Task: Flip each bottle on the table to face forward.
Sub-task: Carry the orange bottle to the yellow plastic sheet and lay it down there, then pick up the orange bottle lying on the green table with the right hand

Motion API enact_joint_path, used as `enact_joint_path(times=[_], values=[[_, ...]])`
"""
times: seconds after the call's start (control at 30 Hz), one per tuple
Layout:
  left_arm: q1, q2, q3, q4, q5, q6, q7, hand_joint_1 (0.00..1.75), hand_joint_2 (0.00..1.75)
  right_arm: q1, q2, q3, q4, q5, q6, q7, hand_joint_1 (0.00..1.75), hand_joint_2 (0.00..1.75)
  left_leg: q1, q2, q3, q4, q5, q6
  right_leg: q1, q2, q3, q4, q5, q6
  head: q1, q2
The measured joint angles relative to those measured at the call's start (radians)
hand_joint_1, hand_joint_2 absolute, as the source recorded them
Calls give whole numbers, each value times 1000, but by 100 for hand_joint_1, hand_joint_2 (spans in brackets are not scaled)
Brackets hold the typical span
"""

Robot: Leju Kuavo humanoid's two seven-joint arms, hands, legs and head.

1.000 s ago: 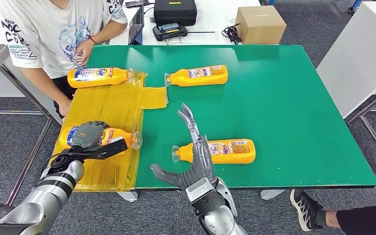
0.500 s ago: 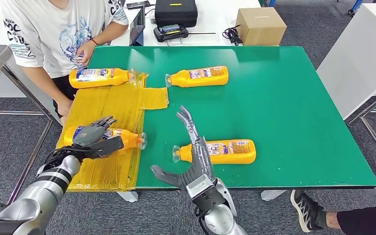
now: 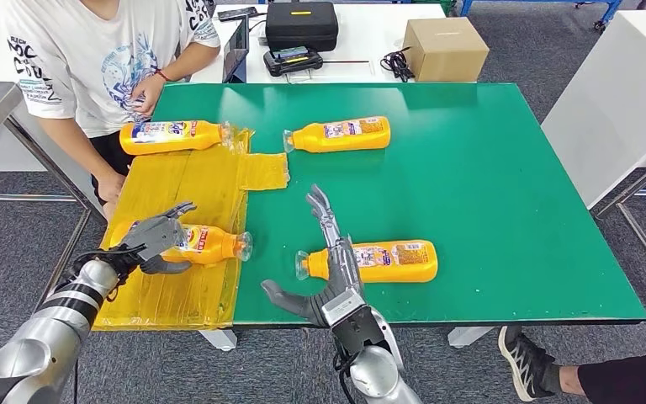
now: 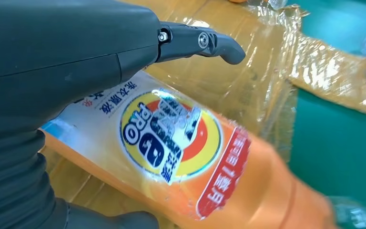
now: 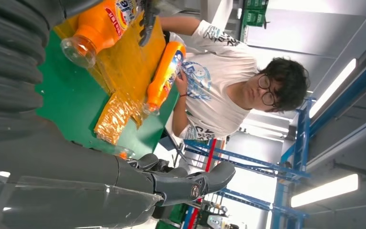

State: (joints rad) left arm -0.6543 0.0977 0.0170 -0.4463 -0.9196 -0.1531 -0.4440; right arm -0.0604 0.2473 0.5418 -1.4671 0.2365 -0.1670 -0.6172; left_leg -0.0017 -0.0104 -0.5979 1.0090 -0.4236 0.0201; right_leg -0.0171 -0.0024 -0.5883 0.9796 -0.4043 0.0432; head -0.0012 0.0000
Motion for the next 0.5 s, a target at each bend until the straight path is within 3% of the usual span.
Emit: enact_joint_path(times=[0.1, 0.23, 0.5], values=[[1, 3, 15, 0, 25, -23, -9, 0, 175, 0, 3, -1, 10, 0, 0, 0, 0, 175, 0, 0, 0, 0, 0, 0, 0, 0, 0, 0, 0, 0, 0, 0], [3, 5, 26, 0, 34, -27, -13, 0, 0, -1, 4, -3, 19, 0, 0, 0, 0, 175, 0, 0, 0, 0, 0, 0, 0, 0, 0, 0, 0, 0, 0, 0], [51, -29, 89, -32, 247, -7, -117, 0, 0, -4, 5, -4, 32, 0, -9, 2, 0, 175, 0, 0, 0, 0, 0, 0, 0, 0, -2, 0, 0, 0, 0, 0]])
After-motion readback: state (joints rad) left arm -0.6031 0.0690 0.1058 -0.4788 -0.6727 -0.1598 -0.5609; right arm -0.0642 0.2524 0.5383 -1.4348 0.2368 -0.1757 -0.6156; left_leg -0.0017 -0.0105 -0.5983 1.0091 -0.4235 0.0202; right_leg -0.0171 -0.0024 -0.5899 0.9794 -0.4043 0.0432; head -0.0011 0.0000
